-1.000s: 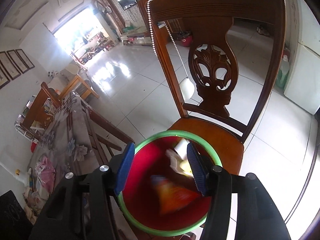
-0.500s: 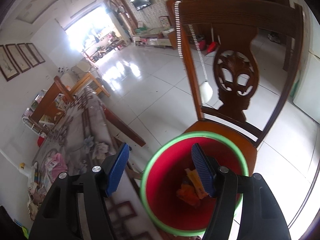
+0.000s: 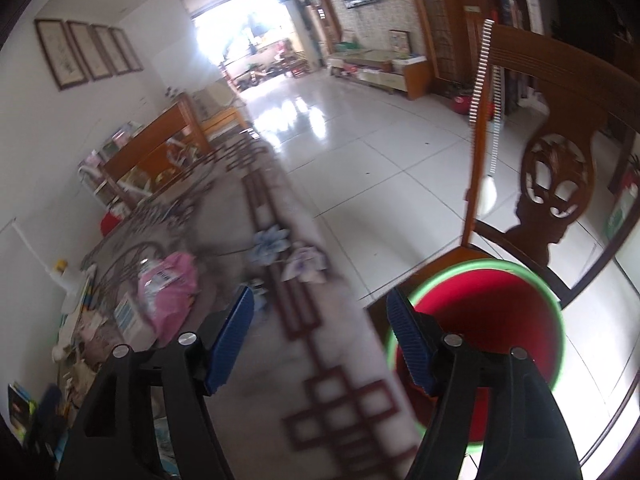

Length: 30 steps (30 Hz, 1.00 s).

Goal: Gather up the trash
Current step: 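Grasp the yellow iced-tea carton with the left tool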

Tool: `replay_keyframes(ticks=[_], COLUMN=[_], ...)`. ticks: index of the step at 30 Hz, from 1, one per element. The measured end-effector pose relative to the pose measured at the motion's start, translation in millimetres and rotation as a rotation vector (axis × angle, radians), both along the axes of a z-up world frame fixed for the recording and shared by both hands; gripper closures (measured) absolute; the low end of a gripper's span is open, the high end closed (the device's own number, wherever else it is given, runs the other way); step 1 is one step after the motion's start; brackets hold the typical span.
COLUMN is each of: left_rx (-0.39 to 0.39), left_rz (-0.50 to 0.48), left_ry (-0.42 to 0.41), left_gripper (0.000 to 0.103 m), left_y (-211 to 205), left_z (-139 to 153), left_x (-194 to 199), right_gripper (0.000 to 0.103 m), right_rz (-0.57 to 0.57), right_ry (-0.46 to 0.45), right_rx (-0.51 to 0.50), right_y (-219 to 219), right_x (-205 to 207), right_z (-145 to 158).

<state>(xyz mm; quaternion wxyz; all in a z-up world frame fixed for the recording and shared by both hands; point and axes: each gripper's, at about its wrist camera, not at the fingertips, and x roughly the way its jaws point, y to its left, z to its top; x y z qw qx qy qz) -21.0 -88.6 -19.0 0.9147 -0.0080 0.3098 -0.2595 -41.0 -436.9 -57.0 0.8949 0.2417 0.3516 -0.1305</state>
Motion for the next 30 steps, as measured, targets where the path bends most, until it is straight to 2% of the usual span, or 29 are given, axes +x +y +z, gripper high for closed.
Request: replay_keyframes(ticks=[1,4,6,8,10,11,14,18,21,24,28,30], left_rx=[-0.018,-0.105,-0.145,-0.156,-0.097,-0.056,0.0,0.057,0.099,0.094,0.086,0.081], left_rz=[0.039,0.237,0.399,0.533,0.62,0.634,0.618,0.65,0.655,0.616,0.55,0.528], left_ry=[0.004,0.053,0.139,0.21,0.247,0.263,0.354,0.431,0.449,0.431,0.438,0.448], left_gripper=[0.017,0.017,0.017,0.017,0.017,0.017,0.017,0.017,0.016,0.019,0.033,0.036], left_y=[15,75,115,145,161,163,154,152,152,151,146,146], left_z=[1,-3,-13,-27,-43,-50,-71,-94,-106,-108,-104,-101], left_x=[7,40,70,96,119,131,155,179,183,182,179,172], right_gripper=[0.035,0.035,0.035,0.035,0.034,0.034,0.034,0.034,0.034,0.034,0.034,0.034], right_rz=[0.012,0.069,0.108,0.153,0.187,0.202,0.222,0.208,0.208,0.23,0.246,0.251], right_ry=[0.001,0.011,0.019,0.03,0.036,0.039,0.046,0.061,0.059,0.061,0.059,0.059], right_rx=[-0.007,-0.04,-0.057,-0.078,-0.1,-0.114,-0.149,-0.124,-0.104,-0.113,-0.124,-0.126], right_y=[7,35,53,71,82,88,97,94,94,98,102,103], right_x=[3,17,26,33,38,40,45,49,48,51,51,51], right_z=[1,2,1,-1,-2,-3,-5,-11,-13,-13,-12,-12])
